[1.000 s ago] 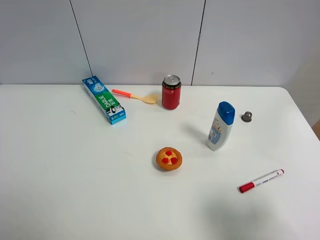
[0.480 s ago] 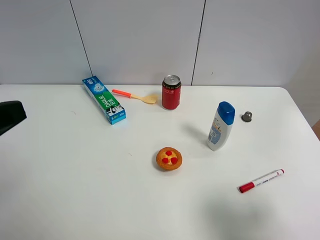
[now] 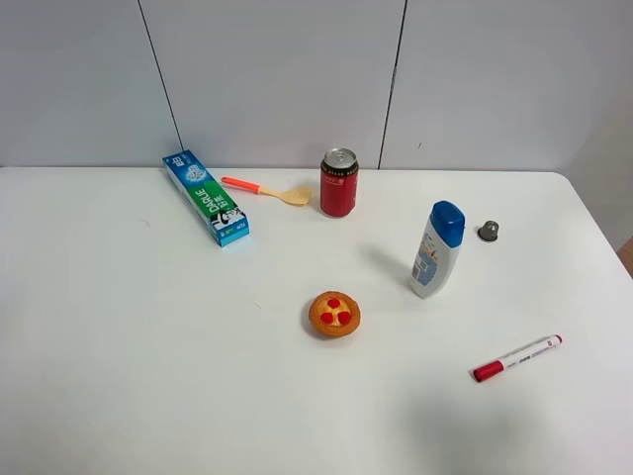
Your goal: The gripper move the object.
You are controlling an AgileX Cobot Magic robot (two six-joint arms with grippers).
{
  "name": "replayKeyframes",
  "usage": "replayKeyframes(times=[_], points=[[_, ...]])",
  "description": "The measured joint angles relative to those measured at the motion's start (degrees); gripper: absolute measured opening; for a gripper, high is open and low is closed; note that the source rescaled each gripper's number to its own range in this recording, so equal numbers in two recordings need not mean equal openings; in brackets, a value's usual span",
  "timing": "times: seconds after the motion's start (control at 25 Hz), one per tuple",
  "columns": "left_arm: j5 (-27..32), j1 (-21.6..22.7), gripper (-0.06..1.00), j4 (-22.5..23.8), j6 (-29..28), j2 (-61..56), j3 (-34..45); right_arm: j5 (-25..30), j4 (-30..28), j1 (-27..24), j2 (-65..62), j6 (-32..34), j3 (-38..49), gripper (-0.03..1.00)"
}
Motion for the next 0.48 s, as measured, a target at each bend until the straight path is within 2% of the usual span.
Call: replayKeyframes(times=[0.32, 0.48], points=[[2.7, 2.1, 0.71, 1.9, -7.2, -10.4, -3.4, 0.0, 0.0, 0.0, 0.0, 0.0, 0.0, 1.0], [2.7, 4.8, 0.7, 8.4, -8.5, -12.3, -7.2, 0.0, 0.0, 0.0, 0.0, 0.0, 0.0, 1.0]])
